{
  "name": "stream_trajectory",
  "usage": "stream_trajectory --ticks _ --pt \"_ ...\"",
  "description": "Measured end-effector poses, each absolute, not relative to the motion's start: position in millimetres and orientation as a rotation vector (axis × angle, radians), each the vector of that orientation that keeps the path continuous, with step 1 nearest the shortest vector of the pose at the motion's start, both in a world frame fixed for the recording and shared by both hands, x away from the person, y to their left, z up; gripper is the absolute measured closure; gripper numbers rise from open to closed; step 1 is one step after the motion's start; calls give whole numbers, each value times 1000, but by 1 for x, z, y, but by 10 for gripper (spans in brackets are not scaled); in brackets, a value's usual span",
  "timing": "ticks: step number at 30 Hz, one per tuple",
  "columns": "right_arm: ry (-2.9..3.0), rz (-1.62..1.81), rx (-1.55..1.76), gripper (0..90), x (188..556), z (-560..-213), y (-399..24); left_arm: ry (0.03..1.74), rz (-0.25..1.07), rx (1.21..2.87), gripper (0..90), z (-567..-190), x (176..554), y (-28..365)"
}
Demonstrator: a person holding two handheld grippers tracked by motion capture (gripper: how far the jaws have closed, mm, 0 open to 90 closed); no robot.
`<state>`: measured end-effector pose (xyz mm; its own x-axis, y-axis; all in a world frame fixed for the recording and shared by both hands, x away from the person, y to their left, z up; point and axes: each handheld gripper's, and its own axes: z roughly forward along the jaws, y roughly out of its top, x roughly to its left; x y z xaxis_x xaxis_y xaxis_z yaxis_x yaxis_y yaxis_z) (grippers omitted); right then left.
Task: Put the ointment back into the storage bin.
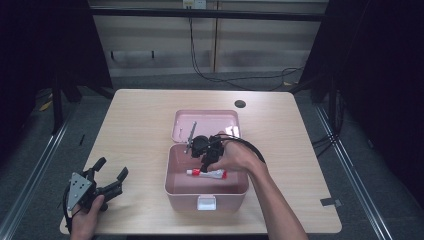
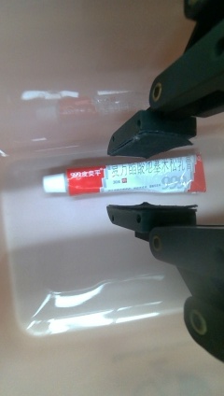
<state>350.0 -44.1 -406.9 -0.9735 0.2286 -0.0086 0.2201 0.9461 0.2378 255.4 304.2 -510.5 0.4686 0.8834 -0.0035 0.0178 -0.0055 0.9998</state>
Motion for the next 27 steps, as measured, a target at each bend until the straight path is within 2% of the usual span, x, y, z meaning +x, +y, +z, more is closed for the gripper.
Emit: stream_trajectory --ticks 18,27 --pt "2996 628 488 625 335 -391 -76 855 834 1416 158 -511 255 304" --pt "2896 768 582 577 330 -384 -98 857 839 1416 158 -510 255 304"
